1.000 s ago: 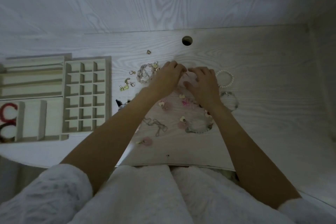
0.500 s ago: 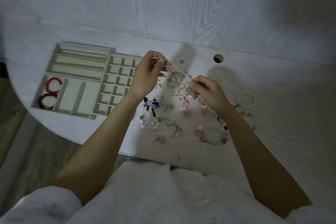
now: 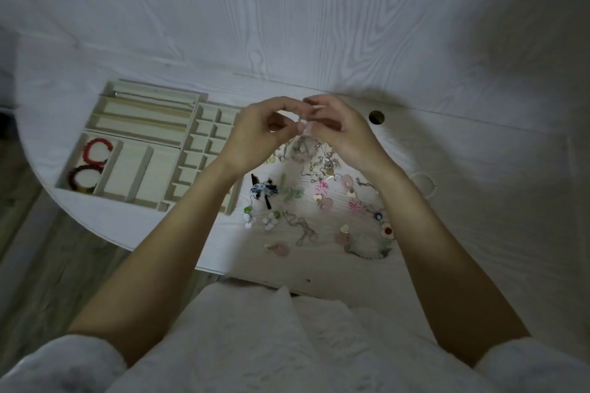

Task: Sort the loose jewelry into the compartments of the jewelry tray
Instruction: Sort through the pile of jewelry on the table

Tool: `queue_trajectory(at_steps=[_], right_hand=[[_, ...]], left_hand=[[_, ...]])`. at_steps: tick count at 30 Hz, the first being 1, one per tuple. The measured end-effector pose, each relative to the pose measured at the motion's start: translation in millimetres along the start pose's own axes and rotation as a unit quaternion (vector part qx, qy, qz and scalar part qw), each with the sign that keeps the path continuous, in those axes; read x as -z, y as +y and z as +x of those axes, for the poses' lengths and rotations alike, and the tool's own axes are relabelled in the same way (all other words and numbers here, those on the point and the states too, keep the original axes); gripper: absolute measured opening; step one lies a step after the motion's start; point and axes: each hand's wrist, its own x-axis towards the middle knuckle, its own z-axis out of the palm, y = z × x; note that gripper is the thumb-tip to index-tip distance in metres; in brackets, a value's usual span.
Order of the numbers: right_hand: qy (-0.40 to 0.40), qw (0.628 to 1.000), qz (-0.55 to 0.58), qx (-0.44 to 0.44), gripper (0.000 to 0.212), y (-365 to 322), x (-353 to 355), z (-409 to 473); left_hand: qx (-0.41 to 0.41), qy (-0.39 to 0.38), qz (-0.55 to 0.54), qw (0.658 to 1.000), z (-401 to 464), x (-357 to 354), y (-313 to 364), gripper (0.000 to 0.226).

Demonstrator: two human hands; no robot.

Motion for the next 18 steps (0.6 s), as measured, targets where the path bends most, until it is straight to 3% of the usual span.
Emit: queue_trajectory(at_steps=[4,8,13,18], right_hand=[[-0.065,0.997,0.029,-0.007,0.027,-9,-6,4],[-0.153,0.987,0.013,-0.036,0.017,-3,-19,5],[-0.137,0.987,-0.001,-0.087,0.014,13,-42,12],[-0.124,0.987,0.009,-0.099,0.019,20,-69,29]], left_hand=[[-0.008,0.014,-0.026,1.0,-5,5,5,0.028],[0.017,0.075,-0.054,0.996,-10,23,2,0.024],[0.038,0.168,0.006,0.985,-17,68,-36,0.019],[0.07,0.154,0.118,0.978,-28,118,-91,0.034]])
